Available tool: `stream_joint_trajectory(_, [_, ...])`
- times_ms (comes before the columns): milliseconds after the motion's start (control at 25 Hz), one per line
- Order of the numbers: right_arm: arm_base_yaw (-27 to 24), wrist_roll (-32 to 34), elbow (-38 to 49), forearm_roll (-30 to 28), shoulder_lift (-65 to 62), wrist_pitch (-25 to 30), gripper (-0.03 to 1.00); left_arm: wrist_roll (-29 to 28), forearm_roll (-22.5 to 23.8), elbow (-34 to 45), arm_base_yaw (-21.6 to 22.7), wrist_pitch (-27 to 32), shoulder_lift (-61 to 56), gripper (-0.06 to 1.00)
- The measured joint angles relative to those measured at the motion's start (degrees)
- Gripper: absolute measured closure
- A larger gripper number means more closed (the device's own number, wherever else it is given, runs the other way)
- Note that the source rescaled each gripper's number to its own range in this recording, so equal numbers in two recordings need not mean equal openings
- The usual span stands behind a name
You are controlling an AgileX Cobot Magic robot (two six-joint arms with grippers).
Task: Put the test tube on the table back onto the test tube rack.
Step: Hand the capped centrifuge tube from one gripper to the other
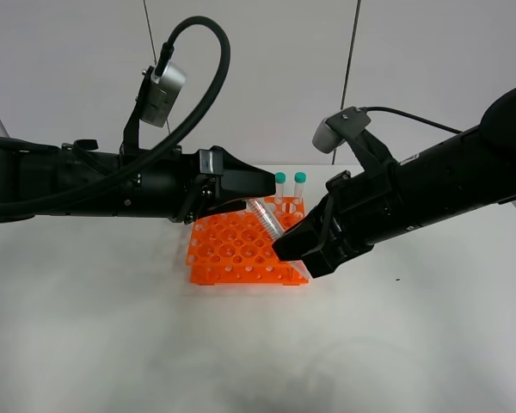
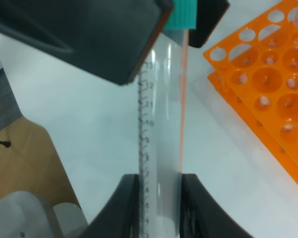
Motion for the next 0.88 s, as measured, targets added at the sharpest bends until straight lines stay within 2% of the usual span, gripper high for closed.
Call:
stream_joint_trajectory(120, [0.00, 0.00, 0.00, 0.05, 0.00, -0.06, 0.95, 0.00, 0.00, 0.00, 0.00, 0.10, 0.00, 0.07])
stream_joint_trajectory(360, [0.00, 0.05, 0.00, 0.58, 0.00, -1.38, 0.95, 0.00, 0.00, 0.00, 0.00, 0.17, 0.00, 0.30])
stream_joint_trajectory(480, [0.00, 0.05, 0.00, 1.33, 0.00, -1.42, 0.95, 0.00, 0.00, 0.00, 0.00, 0.17, 0.00, 0.34])
stream_joint_trajectory(800, [0.00, 0.05, 0.00, 1.38, 0.00, -0.59, 0.95, 0.00, 0.00, 0.00, 0.00, 0.17, 0.00, 0.36])
stream_joint_trajectory(880, [0.00, 0.05, 0.00, 1.32, 0.00, -0.59, 0.95, 0.00, 0.00, 0.00, 0.00, 0.17, 0.00, 0.43])
